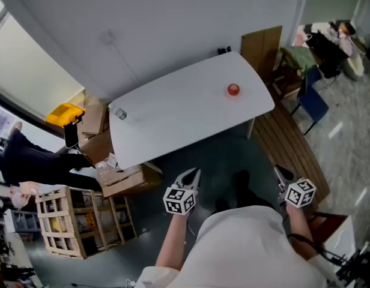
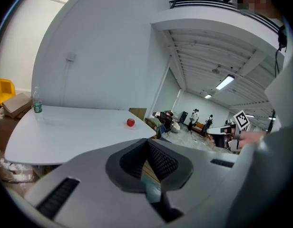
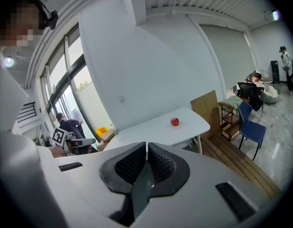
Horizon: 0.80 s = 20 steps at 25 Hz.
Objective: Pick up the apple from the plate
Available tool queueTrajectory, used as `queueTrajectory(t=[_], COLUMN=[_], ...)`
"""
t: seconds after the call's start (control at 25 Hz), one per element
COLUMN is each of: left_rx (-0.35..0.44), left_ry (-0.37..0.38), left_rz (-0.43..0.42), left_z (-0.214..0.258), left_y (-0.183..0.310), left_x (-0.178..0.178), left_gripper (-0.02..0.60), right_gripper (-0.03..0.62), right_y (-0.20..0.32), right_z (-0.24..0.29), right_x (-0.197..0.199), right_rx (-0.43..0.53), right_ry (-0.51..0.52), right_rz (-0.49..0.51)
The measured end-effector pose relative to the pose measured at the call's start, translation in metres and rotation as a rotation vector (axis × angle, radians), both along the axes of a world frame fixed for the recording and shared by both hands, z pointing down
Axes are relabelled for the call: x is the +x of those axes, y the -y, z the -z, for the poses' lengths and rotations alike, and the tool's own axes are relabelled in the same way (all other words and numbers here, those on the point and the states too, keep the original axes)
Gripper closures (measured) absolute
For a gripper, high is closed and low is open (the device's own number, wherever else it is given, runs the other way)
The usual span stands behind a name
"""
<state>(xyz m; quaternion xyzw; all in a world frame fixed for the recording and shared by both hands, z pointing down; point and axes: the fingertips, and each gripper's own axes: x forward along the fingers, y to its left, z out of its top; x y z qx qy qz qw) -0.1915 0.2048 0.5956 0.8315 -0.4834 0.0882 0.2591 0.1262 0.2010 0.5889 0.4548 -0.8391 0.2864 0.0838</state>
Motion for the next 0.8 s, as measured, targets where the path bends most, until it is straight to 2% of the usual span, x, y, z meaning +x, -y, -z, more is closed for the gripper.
queueTrajectory(t=[0.36, 0.52, 0.8], left_rx=[-0.024, -0.029, -0.039], left_ry=[-0.016, 0.000, -0.015], left_rz=[0.037, 0.041, 0.075], left_z=[-0.005, -0.005, -0.002], left_y=[0.024, 0.042, 0.079], left_x=[0.008, 0.014, 0.029], left_gripper=[0.580, 0.580, 0.580], right_gripper=[0.556, 0.556, 0.556], right_y=[0.034, 0.060, 0.102], right_z=[-0.013, -0.012, -0.020], right_x=[0.015, 0.017, 0.022], right_rx=[-0.037, -0.029, -0.060], right_ry=[-0.017, -0.010, 0.004], right_rz=[0.008, 0.029, 0.078])
